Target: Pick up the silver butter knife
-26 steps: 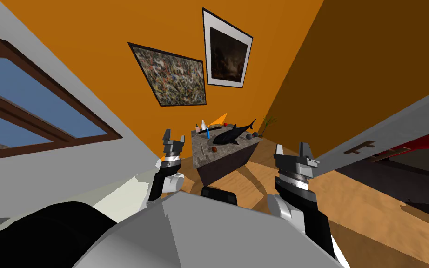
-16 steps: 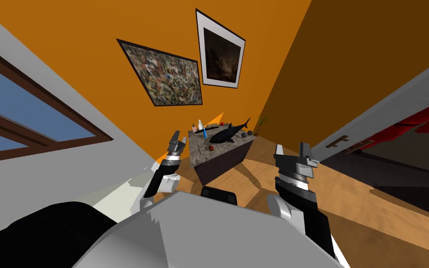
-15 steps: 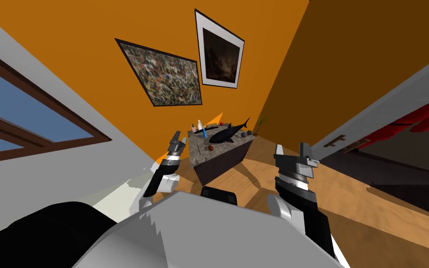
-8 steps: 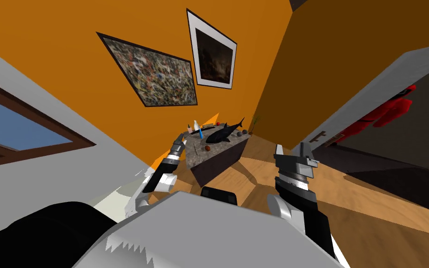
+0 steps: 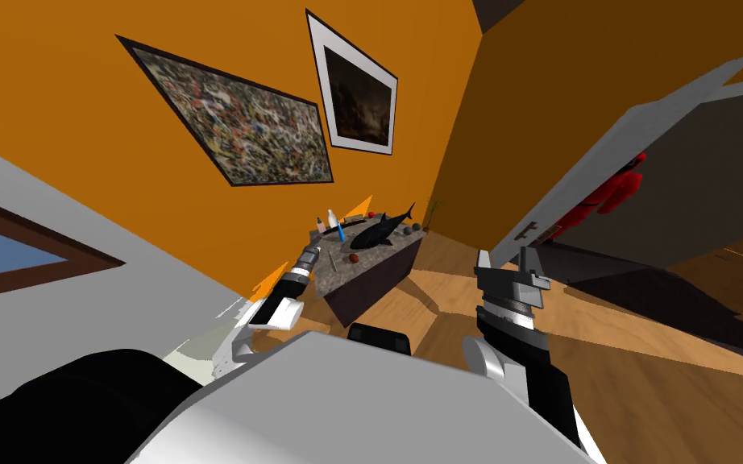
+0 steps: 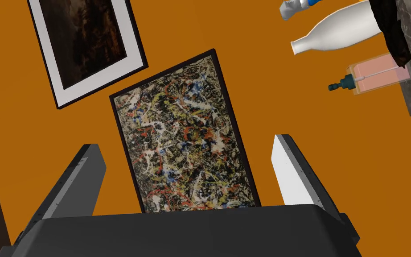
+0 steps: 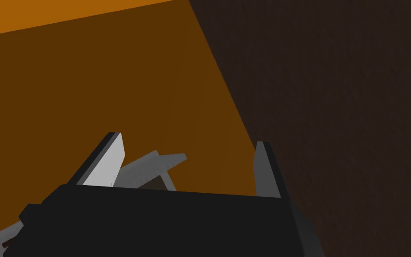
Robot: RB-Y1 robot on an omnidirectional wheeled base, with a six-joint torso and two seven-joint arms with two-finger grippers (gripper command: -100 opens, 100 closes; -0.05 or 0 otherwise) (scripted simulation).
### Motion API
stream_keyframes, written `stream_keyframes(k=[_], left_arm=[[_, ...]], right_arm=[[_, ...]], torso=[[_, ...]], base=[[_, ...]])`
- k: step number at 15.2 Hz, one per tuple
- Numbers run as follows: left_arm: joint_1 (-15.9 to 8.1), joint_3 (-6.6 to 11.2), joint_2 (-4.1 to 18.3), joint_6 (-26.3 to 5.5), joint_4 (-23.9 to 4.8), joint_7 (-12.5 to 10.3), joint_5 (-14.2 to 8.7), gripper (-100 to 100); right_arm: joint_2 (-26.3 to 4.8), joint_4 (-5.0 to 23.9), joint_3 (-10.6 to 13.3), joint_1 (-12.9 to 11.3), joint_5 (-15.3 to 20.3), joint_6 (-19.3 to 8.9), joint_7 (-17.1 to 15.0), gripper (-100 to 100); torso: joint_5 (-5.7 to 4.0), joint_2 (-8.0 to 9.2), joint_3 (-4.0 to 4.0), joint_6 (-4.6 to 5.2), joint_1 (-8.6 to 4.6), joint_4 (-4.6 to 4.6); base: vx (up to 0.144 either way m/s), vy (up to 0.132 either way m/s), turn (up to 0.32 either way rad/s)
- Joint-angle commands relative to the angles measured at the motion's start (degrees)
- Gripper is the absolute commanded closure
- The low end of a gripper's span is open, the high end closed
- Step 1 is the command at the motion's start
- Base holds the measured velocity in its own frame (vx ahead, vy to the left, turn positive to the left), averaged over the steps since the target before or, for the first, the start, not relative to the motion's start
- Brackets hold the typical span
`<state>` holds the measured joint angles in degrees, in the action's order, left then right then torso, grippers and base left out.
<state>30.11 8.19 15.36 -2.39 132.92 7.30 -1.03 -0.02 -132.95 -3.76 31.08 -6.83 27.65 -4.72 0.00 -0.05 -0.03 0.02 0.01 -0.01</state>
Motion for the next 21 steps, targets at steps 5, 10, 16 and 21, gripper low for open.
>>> stream_keyframes(k=[5, 10, 16, 21], left_arm=[[-0.2, 1.82, 1.3, -7.6, -1.0, 2.8, 1.1, -100], [-0.3, 3.20, 1.8, -13.4, -2.0, 5.3, 2.2, -100], [-0.4, 4.61, 2.0, -19.8, -3.0, 7.9, 3.4, -100], [-0.5, 6.02, 2.0, -25.2, -4.0, 10.5, 4.5, -100]], right_arm=[[0.0, 0.0, 0.0, 0.0, 0.0, 0.0, 0.0, 0], [0.0, 0.0, 0.0, 0.0, 0.0, 0.0, 0.0, 0], [0.0, 0.0, 0.0, 0.0, 0.0, 0.0, 0.0, 0], [0.0, 0.0, 0.0, 0.0, 0.0, 0.0, 0.0, 0]], torso=[[0.00, -0.02, -0.01, 0.02, 0.00, 0.00], [0.00, -0.02, -0.01, 0.01, 0.01, 0.00], [0.00, -0.02, -0.01, 0.02, 0.02, 0.00], [0.00, -0.02, -0.01, -0.02, 0.01, 0.00]], base=[[0.016, -0.003, -0.144], [0.018, 0.001, -0.139], [0.017, 0.003, -0.123], [0.017, 0.004, -0.111]])
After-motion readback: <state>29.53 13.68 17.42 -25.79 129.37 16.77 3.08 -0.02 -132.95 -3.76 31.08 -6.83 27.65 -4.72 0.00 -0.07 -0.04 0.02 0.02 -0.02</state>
